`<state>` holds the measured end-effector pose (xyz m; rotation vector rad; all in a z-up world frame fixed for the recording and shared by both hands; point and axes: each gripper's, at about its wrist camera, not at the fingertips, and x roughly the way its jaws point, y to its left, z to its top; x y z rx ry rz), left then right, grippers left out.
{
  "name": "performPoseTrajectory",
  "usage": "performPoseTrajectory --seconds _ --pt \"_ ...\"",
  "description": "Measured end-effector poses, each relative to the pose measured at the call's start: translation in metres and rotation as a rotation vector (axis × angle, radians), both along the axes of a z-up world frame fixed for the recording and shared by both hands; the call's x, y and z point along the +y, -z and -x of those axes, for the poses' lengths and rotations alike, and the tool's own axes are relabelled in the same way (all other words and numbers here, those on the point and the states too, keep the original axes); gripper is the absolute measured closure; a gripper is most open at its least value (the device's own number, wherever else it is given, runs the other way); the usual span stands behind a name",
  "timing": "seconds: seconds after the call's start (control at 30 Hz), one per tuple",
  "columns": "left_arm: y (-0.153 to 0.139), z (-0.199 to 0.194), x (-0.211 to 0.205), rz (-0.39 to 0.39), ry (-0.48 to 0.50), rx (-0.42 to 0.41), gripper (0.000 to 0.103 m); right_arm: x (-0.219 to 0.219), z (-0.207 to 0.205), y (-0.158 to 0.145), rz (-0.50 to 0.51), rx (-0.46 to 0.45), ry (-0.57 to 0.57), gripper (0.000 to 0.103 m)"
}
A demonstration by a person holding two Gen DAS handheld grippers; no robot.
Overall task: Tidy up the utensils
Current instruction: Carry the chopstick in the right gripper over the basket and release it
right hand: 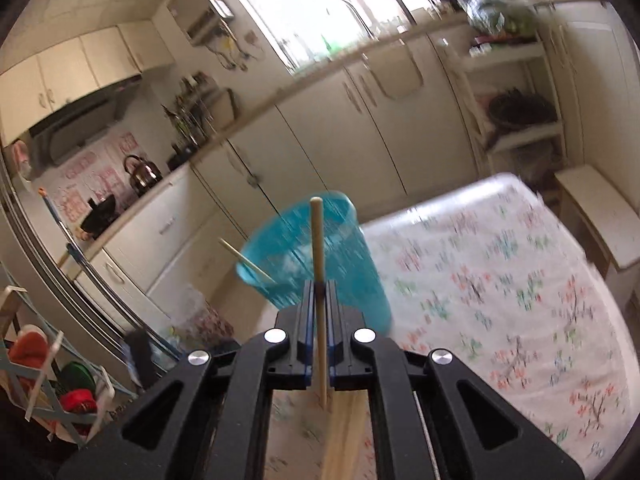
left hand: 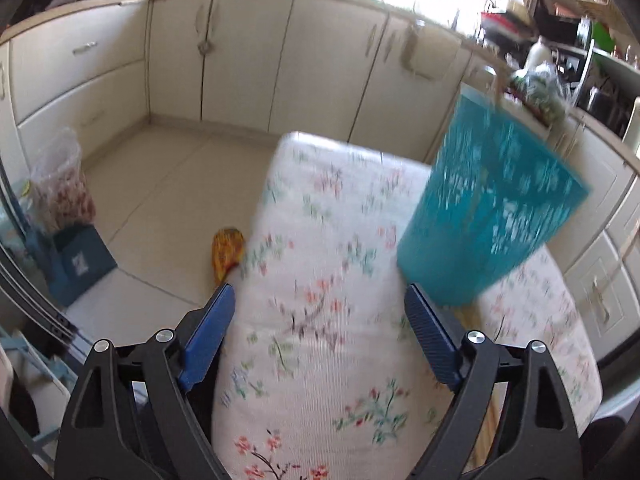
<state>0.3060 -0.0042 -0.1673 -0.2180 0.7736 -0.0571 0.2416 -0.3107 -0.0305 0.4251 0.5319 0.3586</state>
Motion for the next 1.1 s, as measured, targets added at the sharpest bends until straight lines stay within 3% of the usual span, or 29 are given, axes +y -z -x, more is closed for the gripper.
performPoseTrajectory --seconds 0.27,0.47,0.53,0.77,0.8,0.83,0.9,1.0,1.07,1.1 --pt "0.018 0.004 0.001 0.016 0.018 0.026 0.020 0.007 -0.016 -0.062 -0.035 -0.130 -0.038 0.097" --pt "0.015 -0.002 -0.003 0.013 0.024 0.032 0.020 0.017 -0.040 -0.085 0.058 -0.198 0.029 0.097" --pt "0.015 -0.002 -0.005 0.005 0.029 0.033 0.020 0.025 -0.059 -0.072 0.116 -0.162 0.033 0.097" --pt "0.016 -0.003 -0.007 0.005 0.028 0.041 0.020 0.048 -0.114 0.012 0.253 0.092 -0.002 0.096" --pt "0.016 -0.003 -0.006 0.007 0.027 0.042 0.020 0.047 -0.114 0.020 0.252 0.109 0.004 0.090" --pt "0.017 -0.004 -0.006 0.009 0.026 0.045 0.020 0.044 -0.108 0.020 0.237 0.100 0.022 0.078" --pt "0.018 -0.004 -0.005 0.015 0.023 0.050 0.020 0.031 -0.088 0.014 0.175 0.045 0.082 0.068" --pt "0.019 -0.005 -0.004 0.021 0.019 0.054 0.020 0.019 -0.054 0.019 0.150 0.034 0.118 0.065" --pt "0.019 -0.006 -0.005 0.018 0.020 0.055 0.020 0.021 -0.036 0.042 0.192 0.092 0.092 0.065" --pt "0.019 -0.006 -0.005 0.017 0.021 0.055 0.020 0.025 -0.028 0.068 0.240 0.174 0.058 0.067"
